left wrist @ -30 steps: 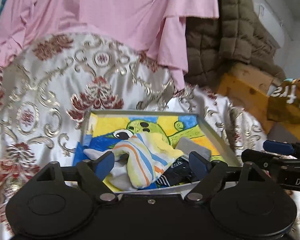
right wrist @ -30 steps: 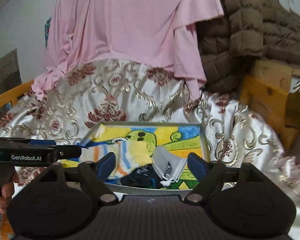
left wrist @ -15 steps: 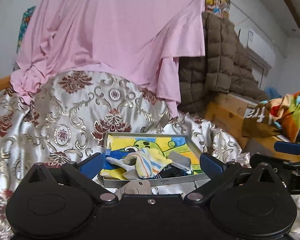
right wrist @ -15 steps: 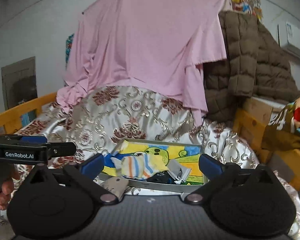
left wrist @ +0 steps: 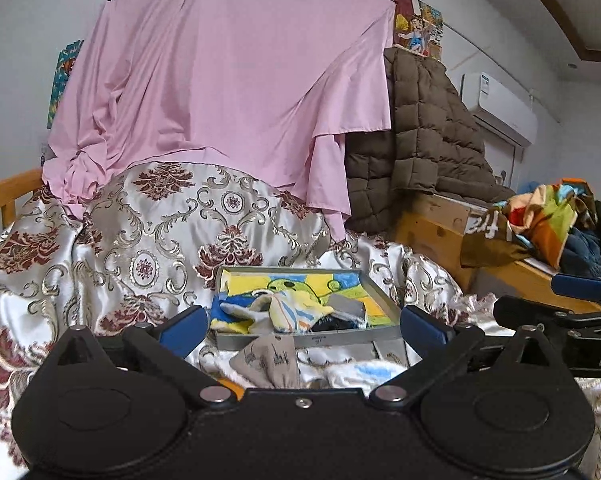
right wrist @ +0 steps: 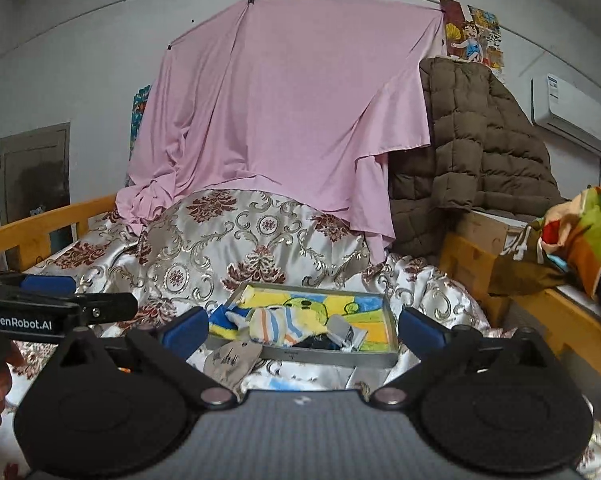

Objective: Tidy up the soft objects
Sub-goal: 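Lift both open tools up away from the tray toward the pile, then grasp the white face mask with the left tool while the right tool grasps the white-blue towel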

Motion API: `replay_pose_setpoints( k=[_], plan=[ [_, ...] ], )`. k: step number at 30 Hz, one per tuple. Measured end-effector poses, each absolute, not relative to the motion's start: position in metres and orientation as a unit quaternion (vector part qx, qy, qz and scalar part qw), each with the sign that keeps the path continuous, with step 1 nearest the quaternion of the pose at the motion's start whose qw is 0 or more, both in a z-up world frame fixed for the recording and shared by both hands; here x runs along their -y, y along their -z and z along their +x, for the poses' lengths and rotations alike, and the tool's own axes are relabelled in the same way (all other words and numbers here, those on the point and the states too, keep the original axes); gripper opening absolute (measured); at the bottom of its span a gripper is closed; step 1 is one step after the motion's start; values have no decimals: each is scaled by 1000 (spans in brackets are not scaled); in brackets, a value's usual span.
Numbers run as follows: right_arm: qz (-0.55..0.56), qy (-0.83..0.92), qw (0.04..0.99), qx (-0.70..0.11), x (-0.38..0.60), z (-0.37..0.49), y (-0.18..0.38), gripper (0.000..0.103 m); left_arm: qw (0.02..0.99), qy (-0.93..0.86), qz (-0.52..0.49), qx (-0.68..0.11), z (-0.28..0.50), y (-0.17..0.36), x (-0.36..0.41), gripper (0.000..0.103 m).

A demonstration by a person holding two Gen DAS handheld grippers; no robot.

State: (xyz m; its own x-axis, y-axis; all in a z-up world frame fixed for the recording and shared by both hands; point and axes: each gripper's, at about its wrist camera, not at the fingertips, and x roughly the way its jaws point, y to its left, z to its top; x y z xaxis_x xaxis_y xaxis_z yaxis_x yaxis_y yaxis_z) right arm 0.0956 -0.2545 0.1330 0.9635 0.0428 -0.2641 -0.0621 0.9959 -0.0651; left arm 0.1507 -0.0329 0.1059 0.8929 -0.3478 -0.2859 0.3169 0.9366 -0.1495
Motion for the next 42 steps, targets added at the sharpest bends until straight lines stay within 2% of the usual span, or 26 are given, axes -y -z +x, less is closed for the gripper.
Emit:
replay_pose_setpoints(
  k=[11,18,31,42],
  plan=[
    [-19,-23,989,-145,247,58,-103,103,972,170,-34,-159,106,-81,12,102],
    [-24,-30,984,-175,234,52,-69,103,965,169,-2,-198,95,-49,-7,102],
    [-37,-69,965,-250,203,69,-7,103,947,156,36,-280,118,-8,-31,102],
    [-76,-65,960,-260,204,82,14,103,941,189,69,-273,145,14,-12,102]
  ],
)
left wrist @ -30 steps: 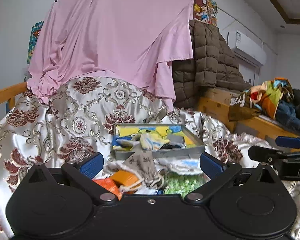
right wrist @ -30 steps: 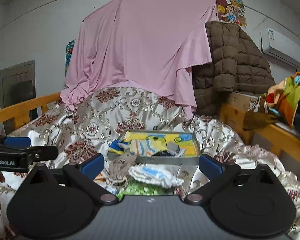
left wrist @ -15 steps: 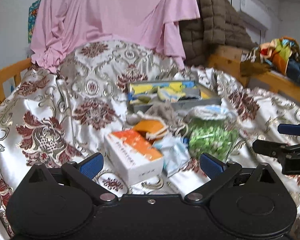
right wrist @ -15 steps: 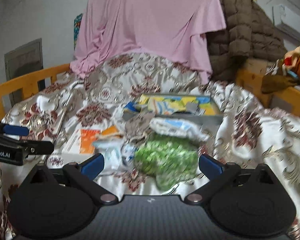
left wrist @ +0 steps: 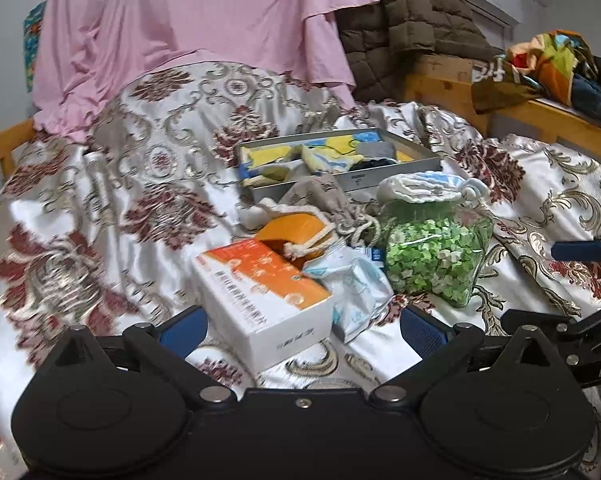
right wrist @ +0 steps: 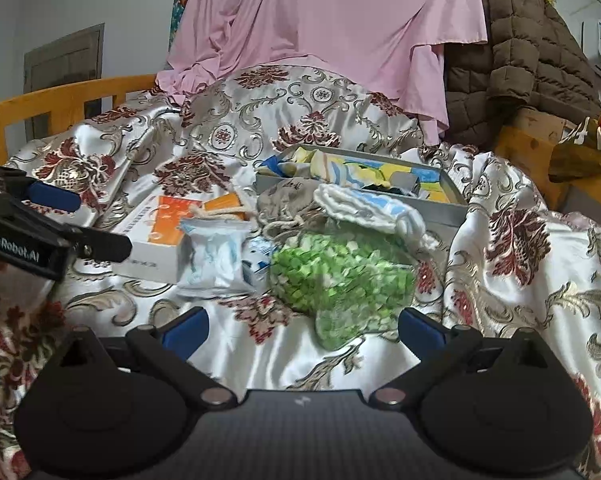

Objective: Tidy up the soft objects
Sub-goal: 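Grasp the white face mask with the left tool while the right tool grasps the white-blue towel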

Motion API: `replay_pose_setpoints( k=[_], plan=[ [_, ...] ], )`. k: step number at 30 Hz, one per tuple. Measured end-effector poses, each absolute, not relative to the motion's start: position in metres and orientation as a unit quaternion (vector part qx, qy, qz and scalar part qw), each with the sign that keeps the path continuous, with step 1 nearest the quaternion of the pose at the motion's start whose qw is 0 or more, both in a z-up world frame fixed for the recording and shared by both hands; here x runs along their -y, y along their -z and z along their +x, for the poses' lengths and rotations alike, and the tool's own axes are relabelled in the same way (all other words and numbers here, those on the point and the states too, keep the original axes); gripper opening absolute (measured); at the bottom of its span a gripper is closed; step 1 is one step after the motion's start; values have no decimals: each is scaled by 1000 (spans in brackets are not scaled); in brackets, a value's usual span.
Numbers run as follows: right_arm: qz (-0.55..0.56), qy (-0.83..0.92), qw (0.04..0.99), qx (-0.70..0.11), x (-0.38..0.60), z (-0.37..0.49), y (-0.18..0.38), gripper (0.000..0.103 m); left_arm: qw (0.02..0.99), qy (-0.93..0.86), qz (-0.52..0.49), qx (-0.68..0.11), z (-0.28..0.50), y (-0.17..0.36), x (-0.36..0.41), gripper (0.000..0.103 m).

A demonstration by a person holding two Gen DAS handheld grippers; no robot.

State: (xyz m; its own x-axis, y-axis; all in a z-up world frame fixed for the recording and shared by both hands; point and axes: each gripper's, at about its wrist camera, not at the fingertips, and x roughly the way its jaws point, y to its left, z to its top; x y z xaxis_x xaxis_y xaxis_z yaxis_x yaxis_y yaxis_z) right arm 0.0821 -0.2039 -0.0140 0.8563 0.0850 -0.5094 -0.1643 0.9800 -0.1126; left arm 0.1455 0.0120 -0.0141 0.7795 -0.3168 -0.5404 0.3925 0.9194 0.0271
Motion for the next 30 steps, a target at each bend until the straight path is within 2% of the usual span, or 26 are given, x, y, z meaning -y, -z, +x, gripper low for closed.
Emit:
replay_pose_setpoints(
  k=[10,15,19,24,30],
  plan=[
    [-65,-44,967,-241,232,127,10,103,921,273,120,-250,188,30,25,102],
    [-71,-62,968,-231,241,158,2,103,907,299,128,-268,214,37,31,101],
    [-113,-92,961,-235,241,190,-7,103,890,320,115,-302,233,44,33,96],
    [-151,-118,946,-261,236,224,-14,103,875,341,137,-315,242,46,41,95],
    [-155,-127,940,-278,232,250,-9,102,866,358,133,-323,243,53,44,83]
  ],
)
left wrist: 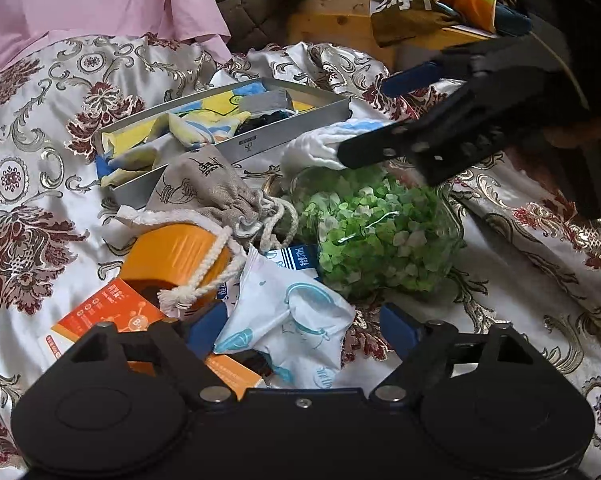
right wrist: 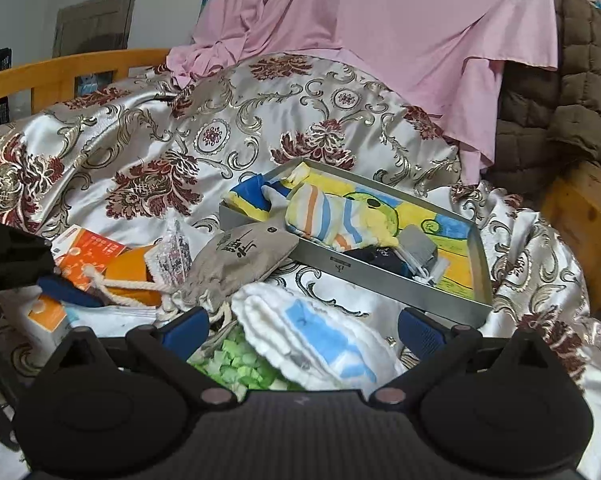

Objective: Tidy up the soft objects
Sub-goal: 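Grasp the white face mask with the left tool while the right tool grasps the white-blue towel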

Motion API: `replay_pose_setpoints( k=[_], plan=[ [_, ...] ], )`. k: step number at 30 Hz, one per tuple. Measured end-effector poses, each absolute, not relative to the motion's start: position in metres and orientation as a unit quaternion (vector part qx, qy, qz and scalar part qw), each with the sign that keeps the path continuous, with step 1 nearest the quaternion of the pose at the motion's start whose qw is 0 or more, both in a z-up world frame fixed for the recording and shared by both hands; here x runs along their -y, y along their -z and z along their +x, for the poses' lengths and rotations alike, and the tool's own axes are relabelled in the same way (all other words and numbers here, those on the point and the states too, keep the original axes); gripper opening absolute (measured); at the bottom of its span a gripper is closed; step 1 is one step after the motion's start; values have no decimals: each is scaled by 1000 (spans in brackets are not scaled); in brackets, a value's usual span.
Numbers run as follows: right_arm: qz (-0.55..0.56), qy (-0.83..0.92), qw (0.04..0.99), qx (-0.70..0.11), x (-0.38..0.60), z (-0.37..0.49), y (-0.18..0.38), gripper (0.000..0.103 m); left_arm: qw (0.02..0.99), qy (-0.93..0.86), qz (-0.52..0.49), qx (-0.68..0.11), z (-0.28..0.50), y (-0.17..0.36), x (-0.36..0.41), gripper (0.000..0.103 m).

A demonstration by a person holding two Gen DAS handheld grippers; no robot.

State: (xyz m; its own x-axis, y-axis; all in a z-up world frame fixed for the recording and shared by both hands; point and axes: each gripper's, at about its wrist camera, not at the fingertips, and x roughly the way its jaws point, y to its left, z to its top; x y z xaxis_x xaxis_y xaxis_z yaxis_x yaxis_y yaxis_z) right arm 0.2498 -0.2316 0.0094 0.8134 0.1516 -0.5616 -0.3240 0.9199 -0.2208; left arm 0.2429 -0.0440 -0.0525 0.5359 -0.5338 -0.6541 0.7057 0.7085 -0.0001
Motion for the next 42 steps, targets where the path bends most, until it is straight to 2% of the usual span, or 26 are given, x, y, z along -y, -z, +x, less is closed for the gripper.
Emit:
replay_pose_setpoints(
  k=[4,8,16,20,24,27,30,35,42],
  plan=[
    [-163,-129,935,-286,225,260,-2,97,867,361,115,-325,245,56,42,70],
    [-159,-129,933,-295,223,267,4,88,870,358,113,-320,244,59,42,62],
    [-139,-123,934,-304,228,266,10,79,871,363,106,-313,240,62,42,59],
    [-132,-116,937,-301,231,265,9,62,872,367,103,-306,237,63,42,53],
    [-126,-112,939,-299,235,264,7,49,870,373,107,-303,234,64,44,48],
    [-126,-110,940,-296,235,261,7,30,870,376,105,-301,232,65,45,45],
    [-122,-107,943,-290,235,254,6,22,871,377,99,-301,232,66,45,42],
    [-100,-112,948,-280,238,238,3,15,869,382,64,-307,235,66,39,38],
    [-72,-117,952,-274,239,203,-3,13,866,385,36,-318,235,64,36,37]
  ],
)
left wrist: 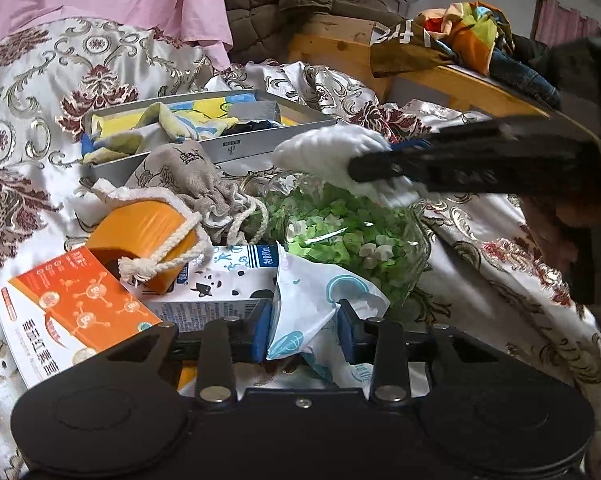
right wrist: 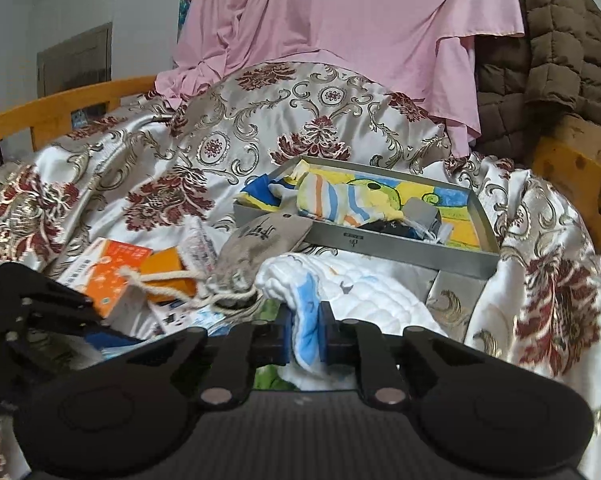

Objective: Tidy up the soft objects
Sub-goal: 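Carry the mask and towel into the tray and open both tools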

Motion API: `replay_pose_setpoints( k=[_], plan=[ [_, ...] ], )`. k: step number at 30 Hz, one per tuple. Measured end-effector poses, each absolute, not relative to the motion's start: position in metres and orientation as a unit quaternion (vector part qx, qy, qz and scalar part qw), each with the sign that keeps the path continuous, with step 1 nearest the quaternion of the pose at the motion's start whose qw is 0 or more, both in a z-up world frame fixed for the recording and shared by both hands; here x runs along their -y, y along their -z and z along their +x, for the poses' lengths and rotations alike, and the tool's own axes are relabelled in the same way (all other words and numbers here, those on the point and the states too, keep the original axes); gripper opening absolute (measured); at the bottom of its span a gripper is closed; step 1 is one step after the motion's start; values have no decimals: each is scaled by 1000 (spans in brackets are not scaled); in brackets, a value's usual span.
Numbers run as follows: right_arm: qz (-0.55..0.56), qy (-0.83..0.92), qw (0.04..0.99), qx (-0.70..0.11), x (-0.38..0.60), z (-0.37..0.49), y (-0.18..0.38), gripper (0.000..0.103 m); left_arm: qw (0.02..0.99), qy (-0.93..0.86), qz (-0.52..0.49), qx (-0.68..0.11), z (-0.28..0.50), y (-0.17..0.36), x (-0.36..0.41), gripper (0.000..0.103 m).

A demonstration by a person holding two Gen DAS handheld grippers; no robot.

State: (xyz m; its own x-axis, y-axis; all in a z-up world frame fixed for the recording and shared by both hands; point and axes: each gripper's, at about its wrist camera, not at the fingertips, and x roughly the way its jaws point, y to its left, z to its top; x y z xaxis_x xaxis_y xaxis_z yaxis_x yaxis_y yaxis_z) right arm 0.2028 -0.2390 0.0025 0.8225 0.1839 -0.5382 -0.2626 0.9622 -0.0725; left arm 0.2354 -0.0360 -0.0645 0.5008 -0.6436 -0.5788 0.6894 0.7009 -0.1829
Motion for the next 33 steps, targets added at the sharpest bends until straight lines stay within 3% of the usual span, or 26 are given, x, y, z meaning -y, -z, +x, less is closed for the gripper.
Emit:
replay_pose_setpoints(
  k=[11,24,33],
  plan=[
    [-25,-120,955,-272,236,147,-10,13,863,363,-40,-350,222,51,20,37],
    [62,-123,959,-246,247,90,-42,13,878,344,-93,-318,178,8,3,37],
    [67,-124,966,-215,255,71,-80,13,887,331,-131,-295,167,-28,1,37]
  ],
)
